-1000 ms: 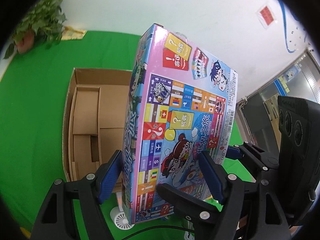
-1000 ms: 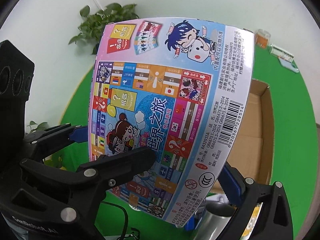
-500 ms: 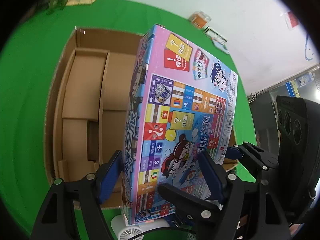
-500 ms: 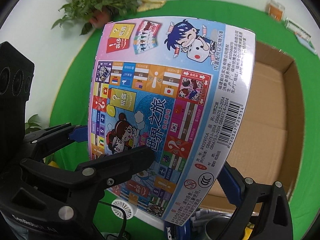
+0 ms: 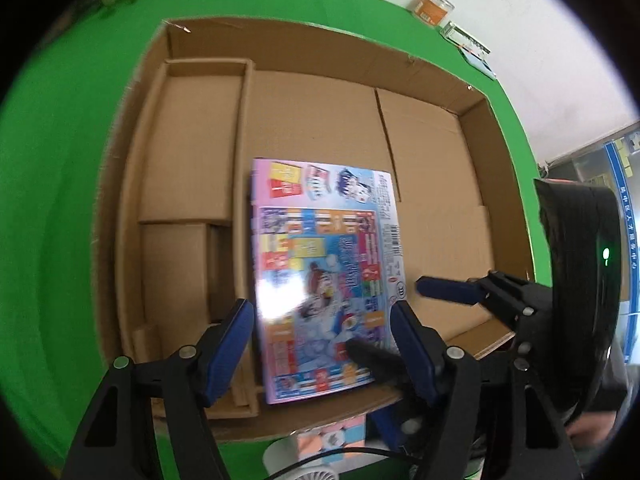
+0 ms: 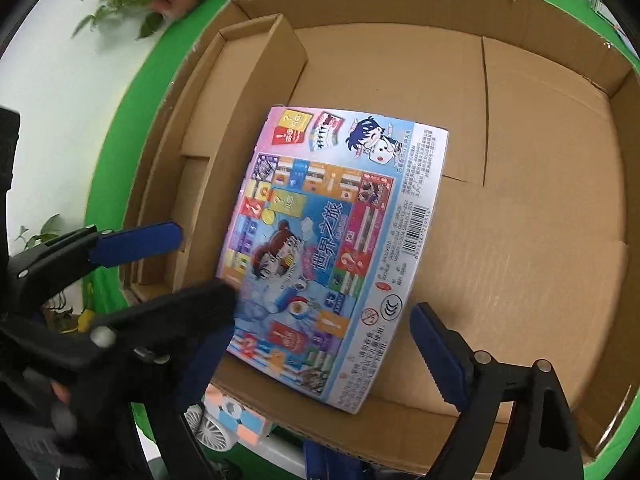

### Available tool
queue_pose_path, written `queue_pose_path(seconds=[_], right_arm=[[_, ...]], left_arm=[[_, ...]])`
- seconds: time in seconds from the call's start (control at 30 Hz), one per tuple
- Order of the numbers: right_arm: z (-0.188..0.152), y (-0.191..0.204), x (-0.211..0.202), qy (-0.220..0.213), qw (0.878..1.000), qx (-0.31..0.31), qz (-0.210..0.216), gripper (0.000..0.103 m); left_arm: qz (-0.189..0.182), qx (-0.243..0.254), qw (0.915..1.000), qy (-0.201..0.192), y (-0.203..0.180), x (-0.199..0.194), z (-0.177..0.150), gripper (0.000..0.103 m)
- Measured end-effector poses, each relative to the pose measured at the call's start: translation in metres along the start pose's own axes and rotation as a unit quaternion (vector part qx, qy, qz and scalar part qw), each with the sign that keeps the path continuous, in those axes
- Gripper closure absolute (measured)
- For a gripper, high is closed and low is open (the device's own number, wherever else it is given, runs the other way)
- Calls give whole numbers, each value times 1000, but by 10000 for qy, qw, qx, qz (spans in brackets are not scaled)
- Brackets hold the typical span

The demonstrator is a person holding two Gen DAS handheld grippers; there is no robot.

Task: Organize rigid objects
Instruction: 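Carry the board-game box into the cardboard box and release it flat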

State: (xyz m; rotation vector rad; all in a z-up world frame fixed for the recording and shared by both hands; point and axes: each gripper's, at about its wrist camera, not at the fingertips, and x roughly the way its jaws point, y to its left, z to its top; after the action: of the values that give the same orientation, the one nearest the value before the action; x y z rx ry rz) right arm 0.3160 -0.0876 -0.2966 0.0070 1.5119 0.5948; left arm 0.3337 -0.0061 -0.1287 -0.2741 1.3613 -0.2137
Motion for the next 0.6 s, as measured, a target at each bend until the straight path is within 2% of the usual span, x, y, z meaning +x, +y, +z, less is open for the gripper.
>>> queue_pose_path(seconds=[0.07, 0.17, 0.2, 0.23, 0.27, 0.3, 0.33, 0.37, 0.4, 0.43, 0.53, 0.57, 0.6], right_arm=[[1, -7, -10, -263, 9996, 27, 28, 14], [11, -29, -17, -411, 9981, 455, 21, 15], [16, -35, -12, -379, 9974, 613, -48, 26], [20, -39, -7, -306, 9972, 679, -56, 47], [25, -39, 1, -187, 9973, 710, -22, 59], [27, -38, 10, -129, 9975, 688, 6, 63], [28, -35, 15, -160, 9979, 632, 3, 62], [30, -29, 17, -179, 9983, 561, 5, 61], [31, -24, 17, -218, 9985, 502, 33, 54], [31, -20, 15, -242, 9984, 496, 127, 43], [18, -13, -4, -414, 9969, 646, 193, 37], [16, -11, -17, -497, 9968, 625, 89, 33], [18, -3, -32, -644, 9964, 520, -186, 24]], left_arm=[[-50, -139, 9997, -184, 8, -14, -6, 33], [74, -106, 9997, -185, 22, -19, -12, 33], [132, -97, 9998, -115, 28, -17, -14, 33], [164, -114, 9998, -46, 31, -15, -17, 33], [156, -148, 9998, -4, 32, -13, -17, 33], [131, -202, 9997, 61, 35, -11, -21, 34], [131, -256, 9995, 103, 38, -9, -26, 38], [158, -314, 9993, 129, 40, -8, -30, 46], [183, -386, 9989, 182, 41, -7, -35, 52], [187, -417, 9987, 232, 40, -4, -37, 53], [239, -301, 9992, 138, 35, -13, -45, 53], [313, -196, 9993, -57, 30, -26, -48, 53], [388, -135, 9989, -230, 28, -36, -51, 53]])
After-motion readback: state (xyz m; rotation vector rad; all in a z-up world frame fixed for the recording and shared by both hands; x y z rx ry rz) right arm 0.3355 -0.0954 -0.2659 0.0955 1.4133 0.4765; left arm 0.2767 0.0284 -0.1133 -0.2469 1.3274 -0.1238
